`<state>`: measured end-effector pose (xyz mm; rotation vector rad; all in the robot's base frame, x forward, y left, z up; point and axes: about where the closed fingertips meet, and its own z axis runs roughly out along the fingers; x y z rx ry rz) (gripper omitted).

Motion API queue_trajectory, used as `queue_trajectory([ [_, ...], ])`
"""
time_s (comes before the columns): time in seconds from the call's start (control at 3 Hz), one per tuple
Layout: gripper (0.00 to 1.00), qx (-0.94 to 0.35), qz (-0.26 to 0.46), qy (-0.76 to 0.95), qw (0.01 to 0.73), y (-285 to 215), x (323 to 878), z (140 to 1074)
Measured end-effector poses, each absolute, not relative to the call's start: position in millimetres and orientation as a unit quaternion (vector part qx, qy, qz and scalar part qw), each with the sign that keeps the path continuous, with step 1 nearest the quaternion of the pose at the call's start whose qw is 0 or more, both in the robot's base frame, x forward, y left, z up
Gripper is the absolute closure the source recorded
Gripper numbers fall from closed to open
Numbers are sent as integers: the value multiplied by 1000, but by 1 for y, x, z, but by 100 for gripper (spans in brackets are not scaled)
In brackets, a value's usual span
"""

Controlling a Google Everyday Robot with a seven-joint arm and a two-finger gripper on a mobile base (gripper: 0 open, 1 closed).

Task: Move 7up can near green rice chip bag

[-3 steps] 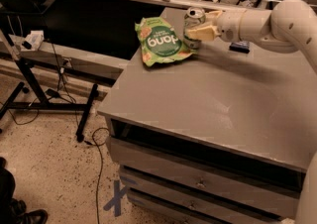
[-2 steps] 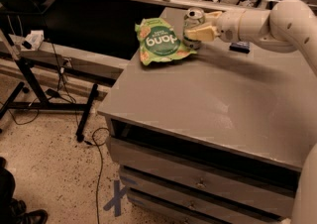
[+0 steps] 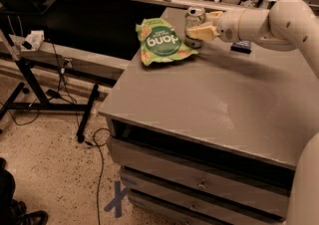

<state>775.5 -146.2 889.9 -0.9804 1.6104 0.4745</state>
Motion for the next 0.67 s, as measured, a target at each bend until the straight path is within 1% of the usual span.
queue_trajectory([
  [0.33, 13, -418, 210, 690, 552, -143, 774, 883],
  [0.67, 0, -422, 223, 694, 539, -136, 772, 874],
])
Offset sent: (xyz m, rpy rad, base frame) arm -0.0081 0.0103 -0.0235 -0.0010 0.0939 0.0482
